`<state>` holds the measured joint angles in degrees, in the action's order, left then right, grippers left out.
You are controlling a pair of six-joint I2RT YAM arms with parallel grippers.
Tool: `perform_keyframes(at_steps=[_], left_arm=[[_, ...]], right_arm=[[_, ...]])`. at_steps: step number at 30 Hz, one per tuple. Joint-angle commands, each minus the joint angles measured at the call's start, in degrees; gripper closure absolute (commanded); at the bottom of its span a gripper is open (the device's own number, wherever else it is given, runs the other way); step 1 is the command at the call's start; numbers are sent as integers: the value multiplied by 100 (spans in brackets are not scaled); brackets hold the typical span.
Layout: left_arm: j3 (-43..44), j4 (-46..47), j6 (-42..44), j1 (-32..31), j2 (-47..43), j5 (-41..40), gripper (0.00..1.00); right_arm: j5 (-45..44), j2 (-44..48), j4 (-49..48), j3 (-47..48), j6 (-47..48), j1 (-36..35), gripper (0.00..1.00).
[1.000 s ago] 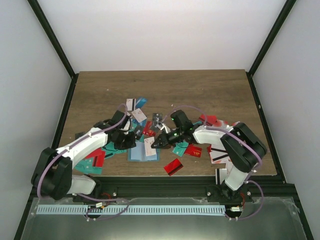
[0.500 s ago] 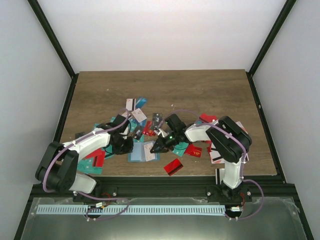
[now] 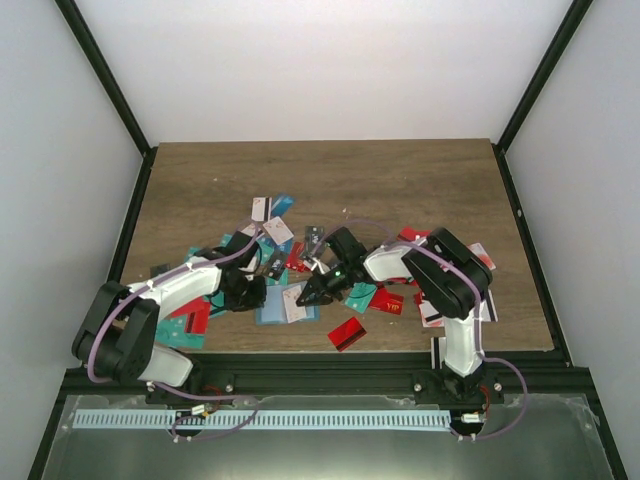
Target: Put the credit cards into the card holder
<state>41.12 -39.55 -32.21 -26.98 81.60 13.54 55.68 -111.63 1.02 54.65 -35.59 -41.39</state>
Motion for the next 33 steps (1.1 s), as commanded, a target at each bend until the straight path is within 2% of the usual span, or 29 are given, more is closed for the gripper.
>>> perform_keyframes(at_steps=[1, 15, 21, 27, 33], left_arm=[[-54, 6, -13, 31, -4, -18, 89], [-99, -15, -66, 31, -40, 17, 89], [-152, -55, -117, 29, -93, 34, 89], [-242, -47, -178, 27, -177, 117, 89], [-297, -53, -194, 34, -224, 155, 89]], right_arm=[[170, -188, -39, 262, 26, -45, 99], [411, -543, -232, 504, -31, -45, 99], [369, -599, -648, 449, -309, -45, 99], [387, -670, -1489, 200, -808, -45, 99], [492, -786, -1712, 143, -848, -98, 99]])
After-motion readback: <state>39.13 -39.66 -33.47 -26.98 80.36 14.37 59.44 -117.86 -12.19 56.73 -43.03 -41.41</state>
